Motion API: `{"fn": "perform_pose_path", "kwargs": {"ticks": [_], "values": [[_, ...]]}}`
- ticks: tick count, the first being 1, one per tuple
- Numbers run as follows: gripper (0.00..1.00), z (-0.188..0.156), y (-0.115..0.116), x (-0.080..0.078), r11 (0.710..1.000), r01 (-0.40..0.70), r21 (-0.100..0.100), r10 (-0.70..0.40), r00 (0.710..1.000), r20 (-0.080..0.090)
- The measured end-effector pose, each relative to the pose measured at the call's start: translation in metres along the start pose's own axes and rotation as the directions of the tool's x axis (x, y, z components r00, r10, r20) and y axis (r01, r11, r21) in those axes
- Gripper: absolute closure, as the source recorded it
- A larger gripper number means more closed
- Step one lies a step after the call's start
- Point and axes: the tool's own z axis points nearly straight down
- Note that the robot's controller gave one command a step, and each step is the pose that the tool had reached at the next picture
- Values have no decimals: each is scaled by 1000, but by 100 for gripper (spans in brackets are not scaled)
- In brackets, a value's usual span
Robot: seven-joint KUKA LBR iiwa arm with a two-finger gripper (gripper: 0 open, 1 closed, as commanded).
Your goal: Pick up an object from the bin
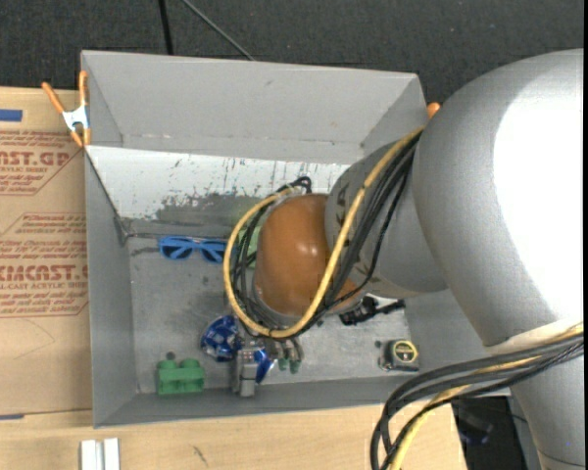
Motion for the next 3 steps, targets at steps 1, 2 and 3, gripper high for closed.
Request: {"fn": "perform_pose_path", "kwargs": {"ticks": [1,2,3], "values": [[0,-34,-8,3,997,-79,1,79,997,-1],[0,-51,-26,3,968,-249,2,249,968,-1],[0,-2,-19,1,887,-462,4,462,887,-4]]}}
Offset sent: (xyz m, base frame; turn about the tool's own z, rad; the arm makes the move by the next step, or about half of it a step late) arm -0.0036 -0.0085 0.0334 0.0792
